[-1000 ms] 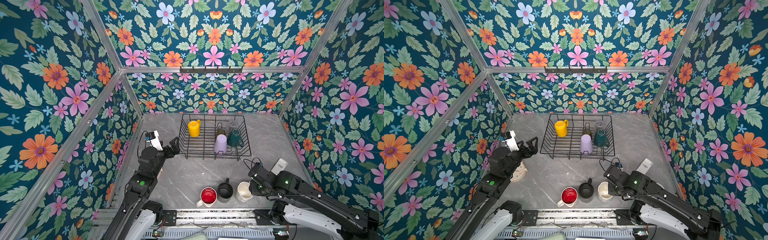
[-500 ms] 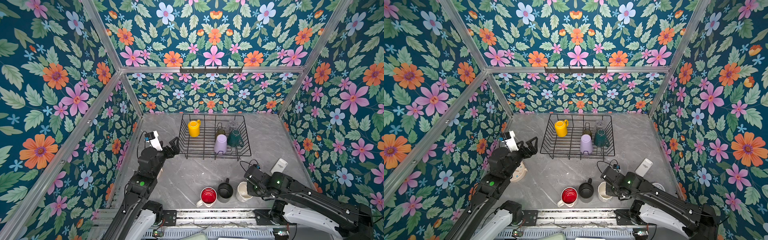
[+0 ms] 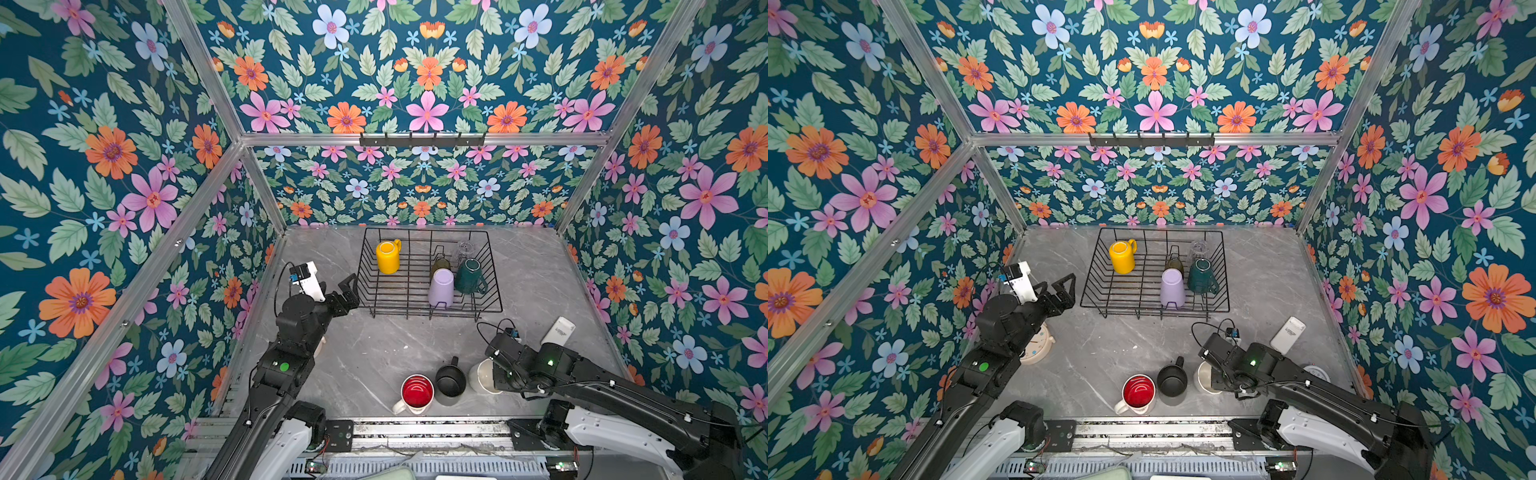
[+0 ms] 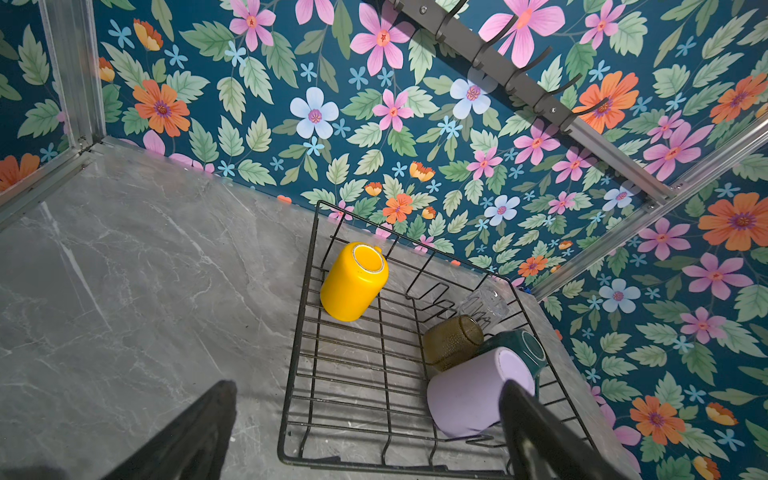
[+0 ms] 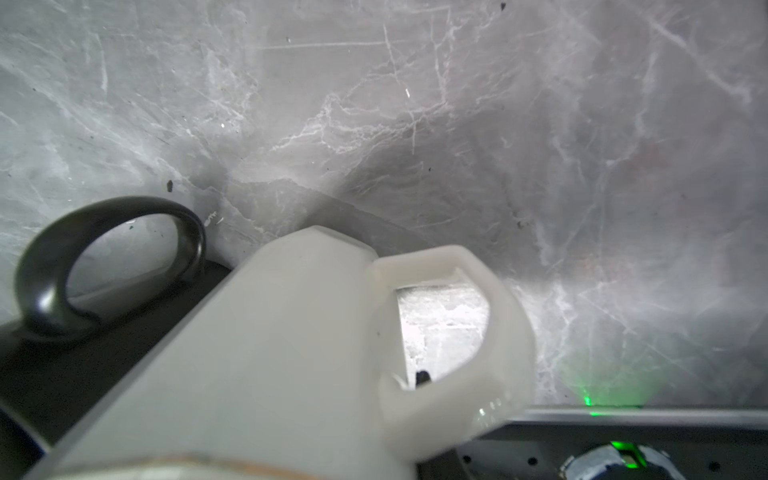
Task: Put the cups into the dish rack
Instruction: 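Close the right gripper on the white mug's rim, then lift the white mug and tip it sideways toward the left gripper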
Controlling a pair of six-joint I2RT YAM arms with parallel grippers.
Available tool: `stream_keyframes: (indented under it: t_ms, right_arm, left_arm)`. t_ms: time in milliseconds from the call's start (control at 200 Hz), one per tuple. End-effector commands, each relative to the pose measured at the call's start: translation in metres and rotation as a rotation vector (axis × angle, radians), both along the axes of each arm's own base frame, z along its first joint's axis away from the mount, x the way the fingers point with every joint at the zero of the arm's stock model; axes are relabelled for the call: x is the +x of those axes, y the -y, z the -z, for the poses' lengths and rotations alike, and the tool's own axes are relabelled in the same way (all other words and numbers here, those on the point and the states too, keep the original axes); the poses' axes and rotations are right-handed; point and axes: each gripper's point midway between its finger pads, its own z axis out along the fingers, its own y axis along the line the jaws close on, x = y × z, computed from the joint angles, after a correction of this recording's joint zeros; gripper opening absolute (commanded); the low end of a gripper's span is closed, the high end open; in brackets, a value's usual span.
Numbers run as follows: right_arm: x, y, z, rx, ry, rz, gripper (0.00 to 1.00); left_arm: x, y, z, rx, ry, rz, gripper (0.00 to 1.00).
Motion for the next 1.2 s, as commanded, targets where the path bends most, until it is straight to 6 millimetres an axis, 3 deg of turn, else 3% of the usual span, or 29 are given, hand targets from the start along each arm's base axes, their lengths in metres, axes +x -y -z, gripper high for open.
stream_keyframes:
  t_ms: [0, 210, 445, 660, 960, 1195]
  right_arm:
    - [0.006, 0.008, -0.012, -0.018, 0.055, 0.019, 0.01]
    - [0.016, 0.016, -0.048, 0.034, 0.134, 0.04, 0.0]
    - [0.039, 0.0, -0.105, 0.228, 0.271, 0.022, 0.0]
    - [0.061, -0.041, -0.155, 0.41, 0.344, -0.064, 0.0]
    - [0.09, -0.095, -0.209, 0.755, 0.438, -0.186, 0.0]
    - [0.099, -0.13, -0.247, 0.871, 0.524, -0.37, 0.0]
  left_arm:
    - [0.001, 0.002, -0.007, -0.002, 0.023, 0.01, 1.0]
    - [0.001, 0.003, -0.007, -0.005, 0.024, 0.014, 1.0]
    - [-0.002, 0.015, -0.014, -0.007, 0.055, 0.088, 1.0]
    - [-0.018, 0.044, -0.035, -0.033, 0.166, 0.286, 1.0]
    - [-0.058, 0.095, -0.055, -0.106, 0.278, 0.67, 1.0]
    - [-0.087, 0.115, -0.066, -0.174, 0.338, 0.89, 1.0]
